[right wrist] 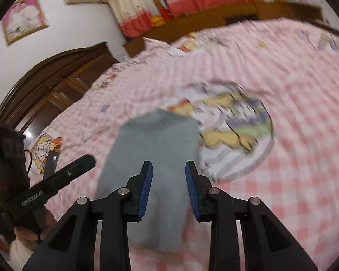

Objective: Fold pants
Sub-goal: 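Lower the folded pants onto the bed and open both grippers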

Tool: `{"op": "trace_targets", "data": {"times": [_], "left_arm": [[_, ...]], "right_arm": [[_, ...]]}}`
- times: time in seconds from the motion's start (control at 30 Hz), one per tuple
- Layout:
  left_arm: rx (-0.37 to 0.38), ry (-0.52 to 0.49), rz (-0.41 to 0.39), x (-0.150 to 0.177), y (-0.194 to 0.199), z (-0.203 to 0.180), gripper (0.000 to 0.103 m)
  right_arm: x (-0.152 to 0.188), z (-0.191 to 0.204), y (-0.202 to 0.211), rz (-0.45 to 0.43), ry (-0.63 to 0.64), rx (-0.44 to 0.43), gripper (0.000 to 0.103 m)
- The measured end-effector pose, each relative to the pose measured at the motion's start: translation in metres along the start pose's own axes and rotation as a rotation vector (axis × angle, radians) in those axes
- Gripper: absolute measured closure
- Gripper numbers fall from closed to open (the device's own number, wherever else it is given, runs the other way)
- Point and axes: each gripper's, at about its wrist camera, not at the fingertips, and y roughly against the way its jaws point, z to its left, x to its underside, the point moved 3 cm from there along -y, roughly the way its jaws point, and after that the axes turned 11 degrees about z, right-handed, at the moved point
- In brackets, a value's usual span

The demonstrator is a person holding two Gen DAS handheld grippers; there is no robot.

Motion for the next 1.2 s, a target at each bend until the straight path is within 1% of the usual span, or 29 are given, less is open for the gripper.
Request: {"op": "trace_targets", "data": {"times": [0.07,0.1,0.13,0.17,0.23,0.27,0.3,0.33,0.4,0.43,0.47,0.53,0.6,0.7,0.83,0.9,1.03,1.13,1.2], "left_arm": [[0.019,0.003,-0.032,-0.011,0.002,-0.004,0.057],[0.021,0.005,-0.035,-0.018,-0.003,-0.005,0.057],[0.021,0.008,-0.03,-0.024,-0.009,-0.006,0.062],[0.034,0.012,-0.021,-0.03,-0.021,-0.006,0.073],[0.06,0.016,0.015,-0.04,-0.041,-0.003,0.083],[0.057,0.018,0.033,-0.044,-0.053,0.0,0.084],[0.021,0.021,0.054,-0.048,-0.066,0.004,0.086],[-0.016,0.027,0.086,-0.049,-0.08,0.01,0.091],[-0.039,0.062,0.15,-0.044,-0.101,0.024,0.094],[-0.035,0.077,0.16,-0.039,-0.106,0.029,0.096],[-0.015,0.094,0.159,-0.036,-0.108,0.034,0.097],[0.023,0.129,0.144,-0.033,-0.101,0.04,0.097],[0.034,0.141,0.126,-0.031,-0.088,0.038,0.097],[0.01,0.112,0.106,-0.02,-0.059,0.027,0.096],[-0.022,0.058,0.119,0.006,-0.028,0.009,0.095],[-0.035,0.053,0.126,0.024,-0.015,0.001,0.095],[-0.037,0.073,0.158,0.052,-0.012,-0.006,0.095],[-0.048,0.11,0.191,0.065,-0.024,-0.004,0.095],[-0.048,0.119,0.185,0.07,-0.027,-0.002,0.095]], "right_arm": [[-0.007,0.008,-0.015,0.024,0.021,0.008,0.075],[-0.008,0.01,-0.023,0.038,0.027,0.006,0.081],[-0.008,0.01,-0.031,0.05,0.034,0.011,0.084],[-0.007,0.01,-0.044,0.069,0.042,0.031,0.084],[-0.004,0.006,-0.06,0.095,0.049,0.058,0.085],[-0.001,0.001,-0.07,0.104,0.059,0.079,0.087],[0.001,-0.003,-0.076,0.106,0.065,0.093,0.092],[0.002,-0.006,-0.079,0.107,0.069,0.093,0.093],[0.002,-0.012,-0.081,0.114,0.073,0.069,0.096],[0.001,-0.013,-0.08,0.117,0.077,0.065,0.097],[0.0,-0.013,-0.078,0.121,0.082,0.057,0.097],[-0.001,-0.012,-0.071,0.121,0.08,0.047,0.097],[-0.001,-0.008,-0.056,0.109,0.082,0.04,0.097],[0.009,0.001,-0.034,0.107,0.117,0.006,0.096],[0.031,0.011,-0.016,0.125,0.176,0.014,0.096],[0.044,0.01,-0.014,0.14,0.181,0.024,0.096],[0.062,-0.001,-0.025,0.182,0.159,0.042,0.096],[0.068,-0.006,-0.029,0.181,0.156,0.035,0.096],[0.068,-0.008,-0.03,0.18,0.156,0.032,0.096]]}}
